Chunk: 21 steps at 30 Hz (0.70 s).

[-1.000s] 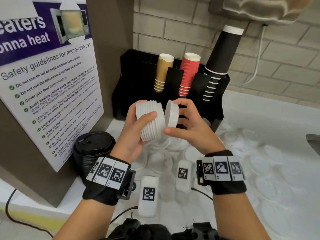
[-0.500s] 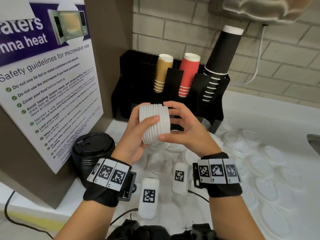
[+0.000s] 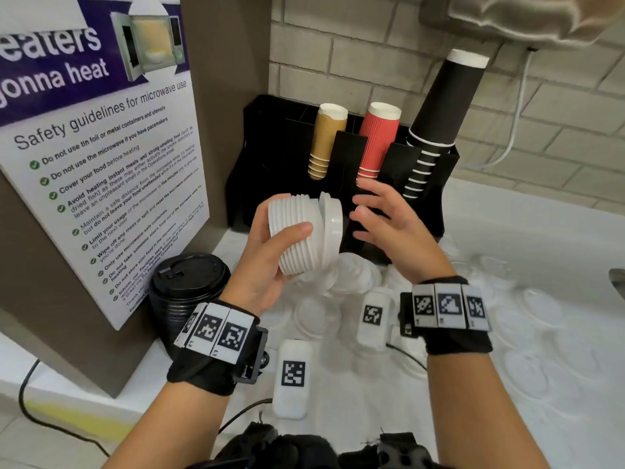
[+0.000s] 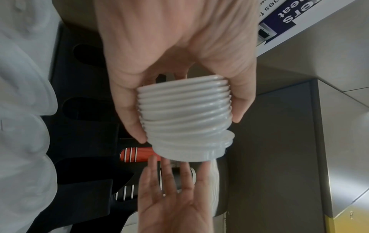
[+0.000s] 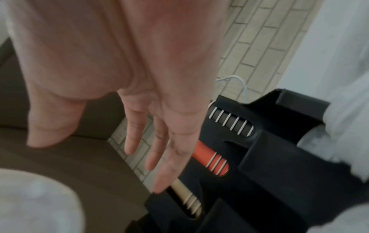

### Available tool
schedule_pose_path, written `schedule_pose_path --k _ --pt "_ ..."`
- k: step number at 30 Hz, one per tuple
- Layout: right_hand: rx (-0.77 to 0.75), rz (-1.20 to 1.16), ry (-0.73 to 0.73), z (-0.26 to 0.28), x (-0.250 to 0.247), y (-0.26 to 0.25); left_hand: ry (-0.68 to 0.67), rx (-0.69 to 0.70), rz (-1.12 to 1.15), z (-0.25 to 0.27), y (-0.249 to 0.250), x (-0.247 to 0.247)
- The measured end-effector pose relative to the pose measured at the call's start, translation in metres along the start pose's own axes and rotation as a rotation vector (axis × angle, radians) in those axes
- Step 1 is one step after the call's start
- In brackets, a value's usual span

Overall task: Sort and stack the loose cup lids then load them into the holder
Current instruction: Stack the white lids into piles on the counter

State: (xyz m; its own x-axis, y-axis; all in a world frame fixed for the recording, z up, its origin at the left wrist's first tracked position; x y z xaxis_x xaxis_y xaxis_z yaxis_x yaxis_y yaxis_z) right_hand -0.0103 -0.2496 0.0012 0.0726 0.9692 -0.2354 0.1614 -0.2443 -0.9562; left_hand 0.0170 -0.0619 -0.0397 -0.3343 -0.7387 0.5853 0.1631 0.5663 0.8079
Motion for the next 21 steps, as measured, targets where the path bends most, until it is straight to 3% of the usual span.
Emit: schedule_pose_path --k 4,7,10,15,21 --pt "0.177 0.122 -0.072 -0.017 -0.009 0.015 0.028 0.029 0.022 -0.001 0.0 -0.002" --pt "0.248 0.708 -0.167 -0.031 -0.013 0.027 0.028 0.041 0.044 -0.002 0.001 -0.003" --pt "0.391 1.171 -0.486 -0.045 -0.003 0.039 0.012 0.037 0.048 -0.002 0.003 -0.003" --pt "0.393 1.489 -0.726 -0.06 0.025 0.053 0.011 0.032 0.027 -0.002 0.003 0.0" --pt "0.298 1.538 -0.661 -0.063 0.023 0.049 0.024 0.022 0.025 -0.002 0.003 -0.002"
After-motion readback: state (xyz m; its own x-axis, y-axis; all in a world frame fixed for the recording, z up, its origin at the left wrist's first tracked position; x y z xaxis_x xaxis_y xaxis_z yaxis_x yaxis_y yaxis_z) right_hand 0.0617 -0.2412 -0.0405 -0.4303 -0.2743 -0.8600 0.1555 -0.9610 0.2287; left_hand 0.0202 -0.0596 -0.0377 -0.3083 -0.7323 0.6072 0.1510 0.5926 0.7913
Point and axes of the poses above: each hand's wrist, its own z-axis away from the middle knuckle, its own x-axis out of the palm, y = z × x, the point moved 1 cm from there along -z, towards the middle knuckle, and after that the axes turned 2 degrees about z, right-handed, at the moved point
